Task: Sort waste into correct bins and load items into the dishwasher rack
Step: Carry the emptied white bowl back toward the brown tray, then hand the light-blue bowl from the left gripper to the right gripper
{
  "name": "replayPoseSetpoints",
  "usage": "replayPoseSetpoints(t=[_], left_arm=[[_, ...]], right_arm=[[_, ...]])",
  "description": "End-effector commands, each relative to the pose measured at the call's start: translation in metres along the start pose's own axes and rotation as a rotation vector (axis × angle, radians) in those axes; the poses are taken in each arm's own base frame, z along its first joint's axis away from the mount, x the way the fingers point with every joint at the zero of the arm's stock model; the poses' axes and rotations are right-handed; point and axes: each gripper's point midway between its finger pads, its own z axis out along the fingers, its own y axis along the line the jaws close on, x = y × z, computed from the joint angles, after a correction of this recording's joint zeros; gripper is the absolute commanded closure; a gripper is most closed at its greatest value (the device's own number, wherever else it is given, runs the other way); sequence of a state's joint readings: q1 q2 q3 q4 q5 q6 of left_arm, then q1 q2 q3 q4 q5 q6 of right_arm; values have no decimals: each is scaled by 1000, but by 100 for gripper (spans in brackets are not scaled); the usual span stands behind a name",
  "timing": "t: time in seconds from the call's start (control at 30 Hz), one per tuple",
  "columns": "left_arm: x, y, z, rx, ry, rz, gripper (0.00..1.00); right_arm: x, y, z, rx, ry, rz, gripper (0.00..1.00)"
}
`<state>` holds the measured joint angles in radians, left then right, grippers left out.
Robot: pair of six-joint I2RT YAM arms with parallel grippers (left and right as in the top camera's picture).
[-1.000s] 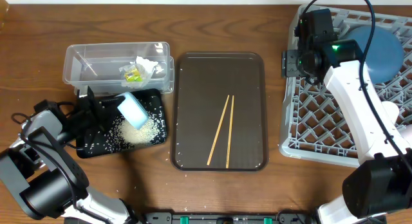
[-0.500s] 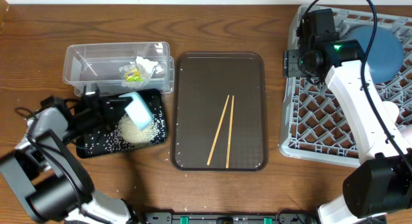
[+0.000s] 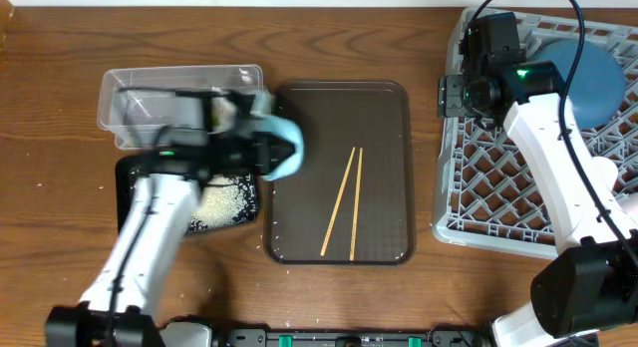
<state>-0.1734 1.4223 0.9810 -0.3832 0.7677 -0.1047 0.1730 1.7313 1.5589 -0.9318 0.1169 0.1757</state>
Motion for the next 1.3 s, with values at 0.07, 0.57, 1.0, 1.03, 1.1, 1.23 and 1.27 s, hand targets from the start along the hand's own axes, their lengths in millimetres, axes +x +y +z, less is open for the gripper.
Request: replayPoseSetpoints(t=[0.07, 0.57, 1.0, 1.03, 1.1, 1.23, 1.27], left_arm=[[-10, 28, 46, -380, -49, 147, 94], [-2, 37, 118, -370, -37, 221, 83], [-24, 18, 22, -410, -128, 132, 51], [-21, 20, 8, -425, -128, 99, 49], [-11, 26, -17, -460, -110, 49, 44], [12, 33, -50, -513, -63, -22, 40], [17, 35, -56, -524, -50, -38, 39]], right_arm=[[-10, -4, -14, 3, -40, 15, 27], [-9, 13, -15, -61, -36, -2, 21], [-24, 76, -25, -321, -107, -73, 17], [-23, 82, -24, -331, -106, -83, 17], [-19, 95, -20, -344, -101, -108, 17], [-4, 126, -3, -370, -64, -167, 18], [-1, 134, 2, -376, -54, -181, 19]])
